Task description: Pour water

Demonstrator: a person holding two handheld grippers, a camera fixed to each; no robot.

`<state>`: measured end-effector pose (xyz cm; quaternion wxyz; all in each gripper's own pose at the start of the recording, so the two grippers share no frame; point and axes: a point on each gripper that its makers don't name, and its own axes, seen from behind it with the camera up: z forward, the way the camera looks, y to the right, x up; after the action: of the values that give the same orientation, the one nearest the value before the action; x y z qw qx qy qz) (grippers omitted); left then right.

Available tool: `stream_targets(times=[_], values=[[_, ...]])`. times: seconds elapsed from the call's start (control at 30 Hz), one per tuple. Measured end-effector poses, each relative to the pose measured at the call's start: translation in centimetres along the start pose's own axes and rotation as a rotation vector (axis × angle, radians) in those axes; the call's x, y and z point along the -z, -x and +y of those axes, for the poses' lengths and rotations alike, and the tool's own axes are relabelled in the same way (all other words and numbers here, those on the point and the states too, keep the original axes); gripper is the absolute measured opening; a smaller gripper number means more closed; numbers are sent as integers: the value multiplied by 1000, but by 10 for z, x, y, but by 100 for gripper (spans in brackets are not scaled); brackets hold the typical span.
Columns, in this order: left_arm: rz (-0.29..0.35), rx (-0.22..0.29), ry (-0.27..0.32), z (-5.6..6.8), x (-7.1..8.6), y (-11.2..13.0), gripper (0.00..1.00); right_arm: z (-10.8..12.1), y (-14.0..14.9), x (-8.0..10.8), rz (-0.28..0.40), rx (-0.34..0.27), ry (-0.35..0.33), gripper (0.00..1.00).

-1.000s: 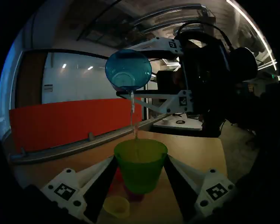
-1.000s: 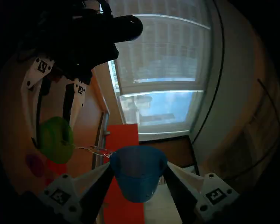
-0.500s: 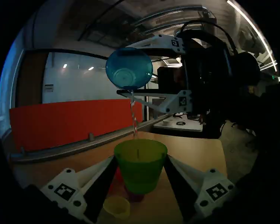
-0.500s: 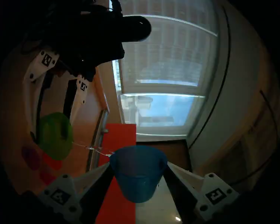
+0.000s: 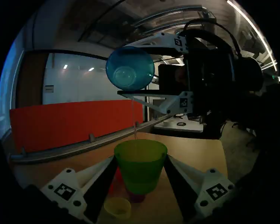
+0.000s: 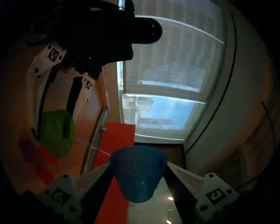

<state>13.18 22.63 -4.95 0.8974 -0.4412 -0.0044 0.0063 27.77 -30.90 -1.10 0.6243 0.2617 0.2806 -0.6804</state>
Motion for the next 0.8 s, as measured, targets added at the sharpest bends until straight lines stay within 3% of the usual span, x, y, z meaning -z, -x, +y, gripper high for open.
stream_targets(times=[0.47, 0.6, 0.8], values=[[0, -2, -2, -1, -2, -1, 85, -2, -1, 0, 3, -21, -5, 89], [1, -2, -2, -1, -2, -2, 85, -4, 0, 1, 2, -81, -5, 89], [2, -5, -2, -1, -2, -3, 85, -9, 2, 5, 14, -239, -18, 89]])
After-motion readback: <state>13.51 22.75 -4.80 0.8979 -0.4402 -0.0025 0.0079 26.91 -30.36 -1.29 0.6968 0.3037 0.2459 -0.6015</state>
